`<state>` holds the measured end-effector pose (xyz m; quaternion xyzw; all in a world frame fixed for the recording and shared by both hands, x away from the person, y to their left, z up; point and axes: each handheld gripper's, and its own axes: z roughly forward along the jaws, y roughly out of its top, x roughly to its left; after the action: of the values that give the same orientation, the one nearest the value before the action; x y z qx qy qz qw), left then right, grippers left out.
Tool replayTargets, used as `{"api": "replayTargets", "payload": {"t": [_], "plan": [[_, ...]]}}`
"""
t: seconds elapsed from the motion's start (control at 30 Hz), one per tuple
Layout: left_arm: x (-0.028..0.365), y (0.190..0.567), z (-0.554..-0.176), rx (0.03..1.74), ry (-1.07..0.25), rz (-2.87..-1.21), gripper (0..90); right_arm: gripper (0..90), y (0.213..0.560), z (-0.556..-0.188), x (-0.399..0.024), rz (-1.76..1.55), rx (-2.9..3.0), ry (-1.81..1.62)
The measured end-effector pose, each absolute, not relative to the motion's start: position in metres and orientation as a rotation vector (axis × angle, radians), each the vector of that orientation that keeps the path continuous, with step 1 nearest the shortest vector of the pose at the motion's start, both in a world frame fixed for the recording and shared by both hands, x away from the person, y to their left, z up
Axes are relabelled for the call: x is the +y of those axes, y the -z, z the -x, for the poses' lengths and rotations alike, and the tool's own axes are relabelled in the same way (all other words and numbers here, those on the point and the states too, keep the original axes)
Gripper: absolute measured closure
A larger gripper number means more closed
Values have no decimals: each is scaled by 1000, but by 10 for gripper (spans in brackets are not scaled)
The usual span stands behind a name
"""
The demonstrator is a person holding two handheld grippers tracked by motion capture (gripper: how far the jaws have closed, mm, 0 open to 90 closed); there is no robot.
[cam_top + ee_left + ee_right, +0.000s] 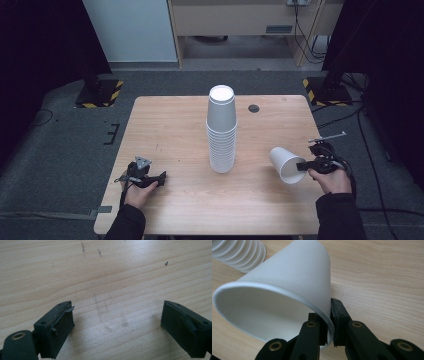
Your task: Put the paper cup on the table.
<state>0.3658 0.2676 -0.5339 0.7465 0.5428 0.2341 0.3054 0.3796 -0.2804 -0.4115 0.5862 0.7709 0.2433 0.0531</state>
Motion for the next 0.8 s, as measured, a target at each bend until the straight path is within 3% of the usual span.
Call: {"api": "replayTargets", "payload": {"t": [0.8], "plan": [[267,535,-366,1438,-607,-1971,86,850,411,-403,-279,-1817,2540,-492]]}}
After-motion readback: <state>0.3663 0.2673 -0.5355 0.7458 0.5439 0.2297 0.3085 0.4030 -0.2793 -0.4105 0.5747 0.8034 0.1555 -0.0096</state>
